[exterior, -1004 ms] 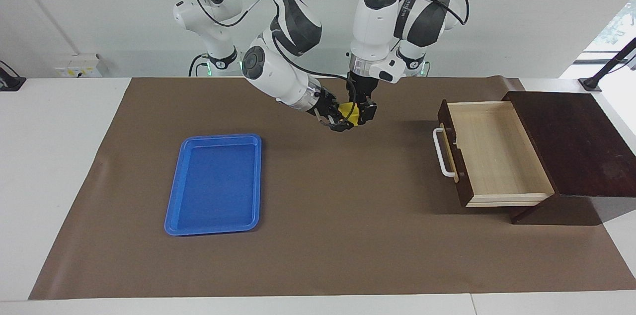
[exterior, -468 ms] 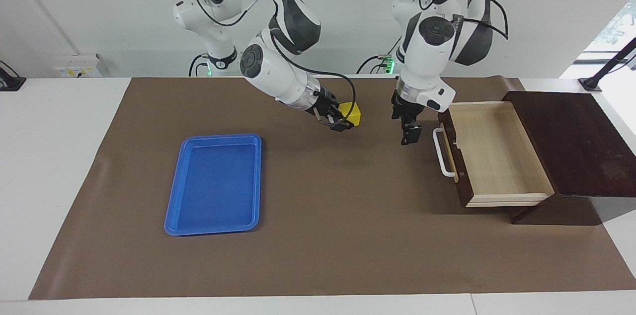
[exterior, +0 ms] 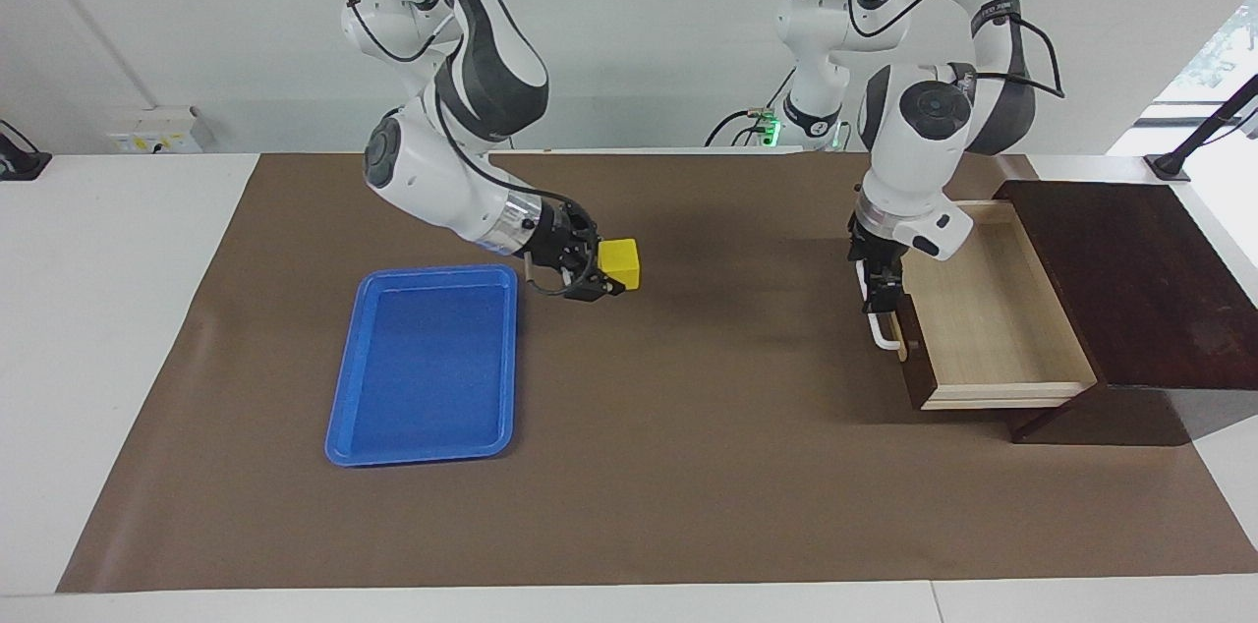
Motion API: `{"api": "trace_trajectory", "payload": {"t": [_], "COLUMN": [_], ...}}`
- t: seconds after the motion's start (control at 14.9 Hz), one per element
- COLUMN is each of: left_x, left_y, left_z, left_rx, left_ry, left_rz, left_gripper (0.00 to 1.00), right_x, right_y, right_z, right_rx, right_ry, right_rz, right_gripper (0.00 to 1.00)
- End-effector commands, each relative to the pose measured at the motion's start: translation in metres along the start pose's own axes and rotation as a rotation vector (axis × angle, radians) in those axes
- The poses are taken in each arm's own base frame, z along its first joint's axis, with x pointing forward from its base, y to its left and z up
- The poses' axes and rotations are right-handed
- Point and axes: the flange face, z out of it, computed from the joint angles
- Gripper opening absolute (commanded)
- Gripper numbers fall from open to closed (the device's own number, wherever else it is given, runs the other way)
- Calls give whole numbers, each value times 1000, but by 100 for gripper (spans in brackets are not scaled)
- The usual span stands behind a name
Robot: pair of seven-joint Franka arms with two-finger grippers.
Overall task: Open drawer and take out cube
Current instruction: 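Carry the cube into the blue tray with the right gripper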
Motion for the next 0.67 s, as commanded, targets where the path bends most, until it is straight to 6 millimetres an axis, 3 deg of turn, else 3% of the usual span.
{"api": "trace_trajectory", "payload": {"t": [0.0,0.27,0.6], "left_x": [18,62,127], "left_y": [0,5,9], "left_z": [2,4,7], "left_rx": [-24,-19,-15], "left_ry": [30,70,81], "left_rz": [53,125,139], "left_gripper": [100,100,100], "right_x": [43,118,183], "right_y": [-12,-19,0], "right_z": [-18,-20,-17], "right_rx": [2,-37,-79], "right_ry": [17,88,122], "right_rz": [15,-20,-37], "right_gripper": [0,0,0]}}
